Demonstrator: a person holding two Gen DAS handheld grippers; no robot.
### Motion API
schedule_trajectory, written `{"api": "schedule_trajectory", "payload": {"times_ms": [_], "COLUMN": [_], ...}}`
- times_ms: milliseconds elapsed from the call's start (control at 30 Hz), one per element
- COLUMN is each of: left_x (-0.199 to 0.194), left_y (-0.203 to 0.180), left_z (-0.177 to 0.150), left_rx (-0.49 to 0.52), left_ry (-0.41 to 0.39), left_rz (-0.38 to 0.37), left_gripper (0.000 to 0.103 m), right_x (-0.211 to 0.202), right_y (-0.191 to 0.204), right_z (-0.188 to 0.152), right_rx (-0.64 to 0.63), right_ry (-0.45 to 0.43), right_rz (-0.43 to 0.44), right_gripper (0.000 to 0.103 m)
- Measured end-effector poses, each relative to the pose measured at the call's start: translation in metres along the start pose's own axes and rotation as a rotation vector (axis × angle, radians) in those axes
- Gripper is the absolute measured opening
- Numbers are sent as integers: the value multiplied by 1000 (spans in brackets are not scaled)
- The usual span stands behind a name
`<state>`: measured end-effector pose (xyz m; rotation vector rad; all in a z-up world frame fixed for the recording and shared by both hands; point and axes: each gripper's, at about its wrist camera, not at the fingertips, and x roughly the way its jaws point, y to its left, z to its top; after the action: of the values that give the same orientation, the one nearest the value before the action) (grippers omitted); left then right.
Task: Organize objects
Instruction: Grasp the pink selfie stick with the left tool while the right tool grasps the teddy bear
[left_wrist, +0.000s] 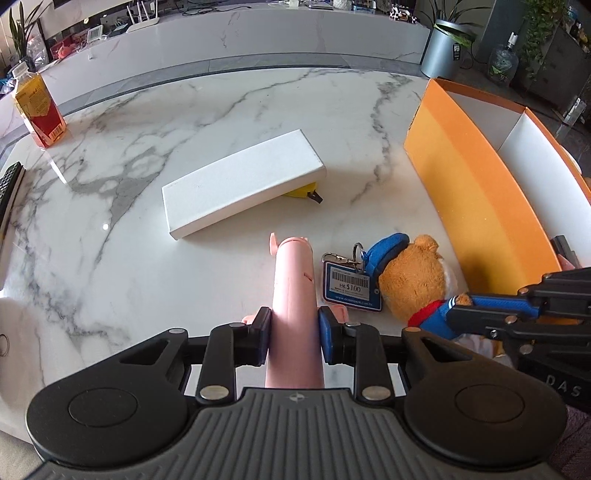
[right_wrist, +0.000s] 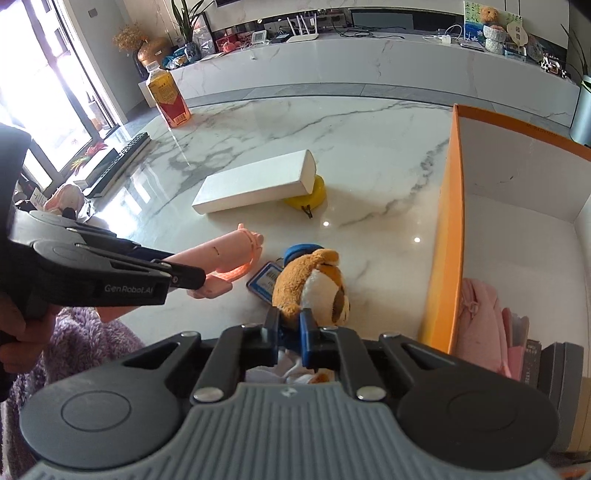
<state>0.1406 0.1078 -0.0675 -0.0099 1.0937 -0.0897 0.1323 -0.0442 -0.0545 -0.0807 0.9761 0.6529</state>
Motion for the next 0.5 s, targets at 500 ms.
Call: {"api": "schedule_trajectory", "payload": {"times_ms": [500], "left_x": [-28], "left_y": [-4], "left_z": [-3], "left_rx": [-14], "left_ry": [-51], "left_rz": [32], "left_gripper": [31], "right_x": [35], "right_y": [11], "right_z": [-5], "right_rx": [-31], "right_ry": [47], "right_rz": [-15], "right_gripper": [42]}}
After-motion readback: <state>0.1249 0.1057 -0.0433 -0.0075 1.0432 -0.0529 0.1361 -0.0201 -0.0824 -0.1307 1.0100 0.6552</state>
